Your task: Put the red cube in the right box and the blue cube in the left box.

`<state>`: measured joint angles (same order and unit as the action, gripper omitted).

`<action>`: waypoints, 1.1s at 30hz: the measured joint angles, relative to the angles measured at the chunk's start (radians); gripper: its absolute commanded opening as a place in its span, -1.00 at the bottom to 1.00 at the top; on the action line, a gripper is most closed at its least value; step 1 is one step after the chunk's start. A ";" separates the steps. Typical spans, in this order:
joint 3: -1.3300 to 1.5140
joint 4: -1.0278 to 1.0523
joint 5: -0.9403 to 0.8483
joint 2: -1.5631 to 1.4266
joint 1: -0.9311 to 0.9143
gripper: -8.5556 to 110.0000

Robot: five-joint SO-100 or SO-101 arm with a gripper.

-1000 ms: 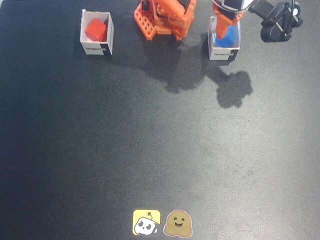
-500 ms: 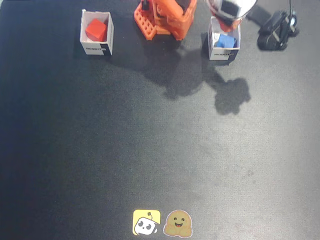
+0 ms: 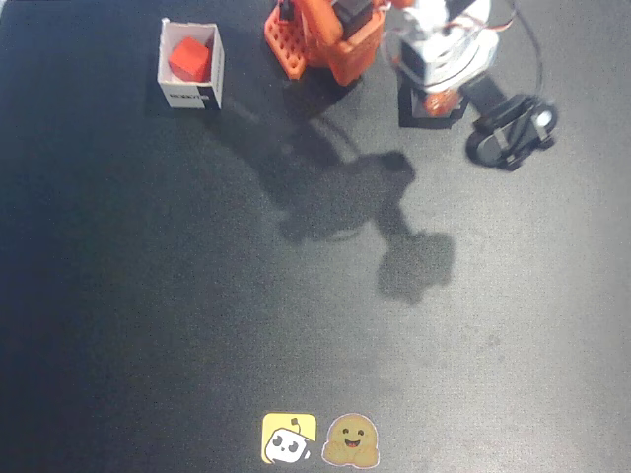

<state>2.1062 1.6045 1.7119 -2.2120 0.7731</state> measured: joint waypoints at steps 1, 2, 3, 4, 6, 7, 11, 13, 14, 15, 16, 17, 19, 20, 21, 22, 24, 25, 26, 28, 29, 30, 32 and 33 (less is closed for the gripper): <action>0.000 0.000 -0.002 0.000 -0.035 -0.86; -0.015 0.003 0.002 0.000 -0.078 -0.86; -0.031 0.011 0.006 -0.002 -0.115 -0.86; -0.038 0.014 0.002 -0.011 -0.150 -0.86; -0.040 0.017 -0.021 -0.040 -0.235 -0.86; -0.040 0.020 -0.037 -0.057 -0.290 -0.86; -0.040 0.021 -0.144 -0.081 -0.515 -0.86; -0.040 0.006 -0.193 -0.086 -0.637 -0.86; -0.037 -0.006 -0.219 -0.094 -0.686 -0.86; -0.023 -0.025 -0.241 -0.109 -0.727 -0.86; -0.003 -0.044 -0.255 -0.129 -0.758 -0.86; 0.023 -0.063 -0.264 -0.153 -0.787 -0.86; 0.086 -0.110 -0.273 -0.213 -0.834 -0.86; 0.118 -0.137 -0.276 -0.239 -0.845 -0.86; 0.147 -0.161 -0.276 -0.255 -0.851 -0.86; 0.179 -0.186 -0.279 -0.265 -0.853 -0.86; 0.233 -0.249 -0.285 -0.272 -0.868 -0.86; 0.255 -0.276 -0.279 -0.273 -0.874 -0.86; 0.281 -0.298 -0.279 -0.279 -0.874 -0.86; 0.328 -0.331 -0.287 -0.293 -0.867 -0.86; 0.347 -0.344 -0.281 -0.296 -0.857 -0.86; 0.362 -0.353 -0.279 -0.299 -0.845 -0.86; 0.391 -0.370 -0.279 -0.310 -0.816 -0.86; 0.408 -0.379 -0.281 -0.322 -0.801 -0.86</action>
<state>2.5142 1.2257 1.4312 -2.5341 -0.0276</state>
